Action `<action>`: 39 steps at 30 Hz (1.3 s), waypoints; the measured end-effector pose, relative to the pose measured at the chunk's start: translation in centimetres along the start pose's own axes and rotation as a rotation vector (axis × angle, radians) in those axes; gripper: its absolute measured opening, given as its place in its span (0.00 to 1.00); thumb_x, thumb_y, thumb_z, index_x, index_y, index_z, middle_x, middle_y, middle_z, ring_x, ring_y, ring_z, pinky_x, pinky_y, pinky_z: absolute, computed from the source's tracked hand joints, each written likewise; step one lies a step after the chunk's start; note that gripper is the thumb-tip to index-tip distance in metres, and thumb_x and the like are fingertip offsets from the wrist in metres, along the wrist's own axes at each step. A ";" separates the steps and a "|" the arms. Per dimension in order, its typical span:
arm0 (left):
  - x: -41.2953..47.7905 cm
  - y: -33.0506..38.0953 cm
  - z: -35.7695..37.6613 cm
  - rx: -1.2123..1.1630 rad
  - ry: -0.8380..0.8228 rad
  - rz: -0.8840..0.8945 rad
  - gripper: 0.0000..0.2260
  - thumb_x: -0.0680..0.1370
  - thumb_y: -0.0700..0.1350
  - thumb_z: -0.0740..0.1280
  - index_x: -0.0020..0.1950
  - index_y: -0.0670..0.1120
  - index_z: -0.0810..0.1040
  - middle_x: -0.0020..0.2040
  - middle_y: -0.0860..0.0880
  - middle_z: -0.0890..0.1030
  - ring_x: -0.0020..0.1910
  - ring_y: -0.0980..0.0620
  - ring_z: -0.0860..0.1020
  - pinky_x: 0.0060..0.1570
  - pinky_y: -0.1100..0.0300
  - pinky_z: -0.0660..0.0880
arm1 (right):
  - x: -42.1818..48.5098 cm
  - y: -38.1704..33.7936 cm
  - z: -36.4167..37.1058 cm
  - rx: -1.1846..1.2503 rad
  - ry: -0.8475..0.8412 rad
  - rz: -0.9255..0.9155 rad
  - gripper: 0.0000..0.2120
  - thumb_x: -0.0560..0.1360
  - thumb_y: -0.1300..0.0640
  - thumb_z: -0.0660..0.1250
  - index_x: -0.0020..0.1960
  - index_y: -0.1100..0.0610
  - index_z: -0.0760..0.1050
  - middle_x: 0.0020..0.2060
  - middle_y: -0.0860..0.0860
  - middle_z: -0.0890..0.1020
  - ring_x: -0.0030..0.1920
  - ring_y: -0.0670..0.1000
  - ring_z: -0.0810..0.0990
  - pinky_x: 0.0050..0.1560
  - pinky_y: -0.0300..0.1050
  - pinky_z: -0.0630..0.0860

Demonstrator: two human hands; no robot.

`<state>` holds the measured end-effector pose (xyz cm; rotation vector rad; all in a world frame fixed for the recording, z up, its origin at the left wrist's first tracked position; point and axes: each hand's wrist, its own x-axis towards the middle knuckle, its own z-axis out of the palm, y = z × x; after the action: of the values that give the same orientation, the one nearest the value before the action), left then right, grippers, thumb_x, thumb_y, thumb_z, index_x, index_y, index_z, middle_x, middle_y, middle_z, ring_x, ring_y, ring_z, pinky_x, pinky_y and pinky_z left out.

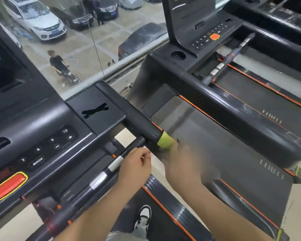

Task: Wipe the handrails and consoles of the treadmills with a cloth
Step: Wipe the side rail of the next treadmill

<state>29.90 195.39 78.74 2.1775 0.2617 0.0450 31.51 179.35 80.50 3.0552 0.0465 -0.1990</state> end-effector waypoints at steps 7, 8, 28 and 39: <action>0.8 -0.8 -4.3 0.121 0.152 0.105 0.08 0.78 0.40 0.67 0.53 0.50 0.82 0.51 0.58 0.80 0.47 0.56 0.79 0.45 0.60 0.76 | 7.6 -8.4 -1.8 0.023 0.001 -0.158 0.32 0.80 0.36 0.56 0.75 0.56 0.59 0.65 0.62 0.69 0.58 0.66 0.74 0.56 0.62 0.73; 0.8 -1.0 -4.9 0.140 0.171 0.110 0.08 0.78 0.41 0.66 0.53 0.51 0.82 0.51 0.58 0.80 0.48 0.54 0.79 0.45 0.56 0.78 | 8.4 -9.1 -2.0 0.021 -0.005 -0.179 0.32 0.80 0.37 0.57 0.74 0.56 0.59 0.65 0.62 0.68 0.57 0.66 0.75 0.55 0.61 0.73; -2.9 3.9 1.2 0.096 0.025 0.114 0.08 0.80 0.45 0.65 0.51 0.56 0.82 0.51 0.62 0.80 0.47 0.59 0.79 0.51 0.53 0.78 | 0.5 7.2 -2.1 0.579 -0.204 -0.049 0.28 0.70 0.33 0.69 0.65 0.37 0.65 0.57 0.40 0.80 0.59 0.50 0.80 0.54 0.46 0.75; -11.5 10.1 12.8 0.036 -0.217 0.301 0.07 0.78 0.43 0.66 0.48 0.53 0.83 0.45 0.58 0.80 0.45 0.59 0.78 0.48 0.59 0.76 | -13.4 22.0 2.2 0.529 -0.087 0.129 0.30 0.67 0.29 0.67 0.66 0.36 0.67 0.59 0.37 0.77 0.60 0.48 0.78 0.55 0.49 0.78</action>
<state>22.09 177.06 80.22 2.2187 -0.1909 -0.0274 18.70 156.95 81.81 3.5497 -0.2475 -0.3921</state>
